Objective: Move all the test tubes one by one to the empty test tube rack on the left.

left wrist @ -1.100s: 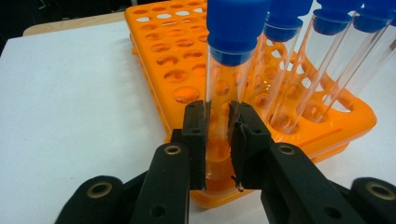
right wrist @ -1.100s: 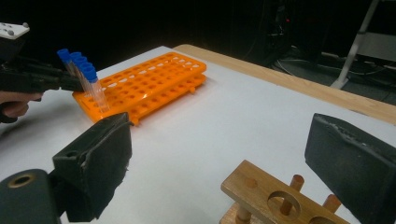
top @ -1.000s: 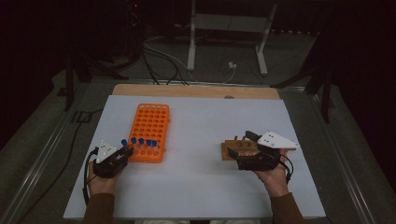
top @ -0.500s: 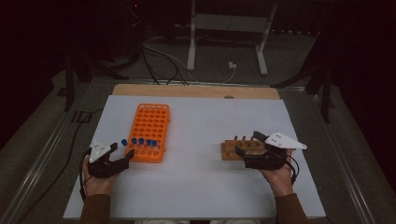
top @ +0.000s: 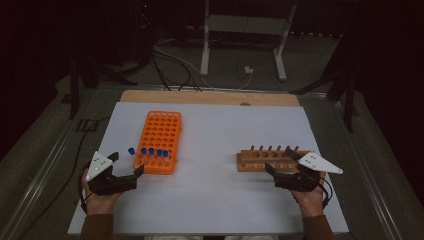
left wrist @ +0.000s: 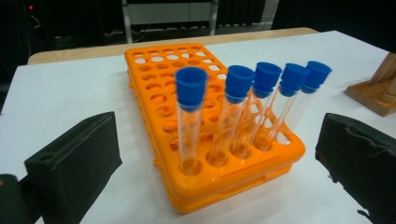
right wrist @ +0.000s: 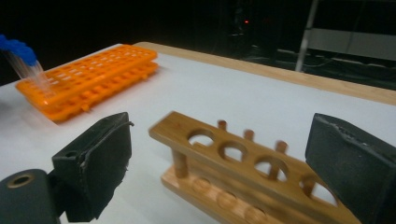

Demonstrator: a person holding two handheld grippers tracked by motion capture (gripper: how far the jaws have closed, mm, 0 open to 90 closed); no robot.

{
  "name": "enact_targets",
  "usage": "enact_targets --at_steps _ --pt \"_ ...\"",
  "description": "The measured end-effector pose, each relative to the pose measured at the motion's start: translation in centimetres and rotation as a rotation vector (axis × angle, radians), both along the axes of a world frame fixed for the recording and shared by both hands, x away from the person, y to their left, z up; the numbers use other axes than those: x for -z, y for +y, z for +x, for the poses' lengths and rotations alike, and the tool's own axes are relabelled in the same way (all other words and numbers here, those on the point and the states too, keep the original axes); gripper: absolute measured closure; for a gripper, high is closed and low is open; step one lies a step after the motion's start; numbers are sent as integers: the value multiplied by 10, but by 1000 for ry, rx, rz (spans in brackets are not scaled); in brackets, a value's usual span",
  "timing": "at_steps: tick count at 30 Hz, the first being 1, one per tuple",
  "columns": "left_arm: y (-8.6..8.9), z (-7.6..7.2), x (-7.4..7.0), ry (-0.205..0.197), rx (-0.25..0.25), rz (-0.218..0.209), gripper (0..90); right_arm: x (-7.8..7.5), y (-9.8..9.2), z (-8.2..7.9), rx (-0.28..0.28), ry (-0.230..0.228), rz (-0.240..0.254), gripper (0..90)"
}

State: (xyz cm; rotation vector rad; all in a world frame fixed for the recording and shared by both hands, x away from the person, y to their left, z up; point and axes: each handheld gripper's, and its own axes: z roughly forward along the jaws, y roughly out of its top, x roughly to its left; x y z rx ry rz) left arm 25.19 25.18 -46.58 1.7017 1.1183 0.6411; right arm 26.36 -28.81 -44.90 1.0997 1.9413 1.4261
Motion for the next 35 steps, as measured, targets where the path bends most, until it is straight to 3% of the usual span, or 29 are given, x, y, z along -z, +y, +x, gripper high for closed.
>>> enact_targets --at_steps 20,35 --pt "9 -11 -2 -37 -5 -12 6 11 -14 -15 8 -7 56 30" --pt "13 -11 -2 -51 -18 -19 6 16 -21 -12 27 -3 53 30"
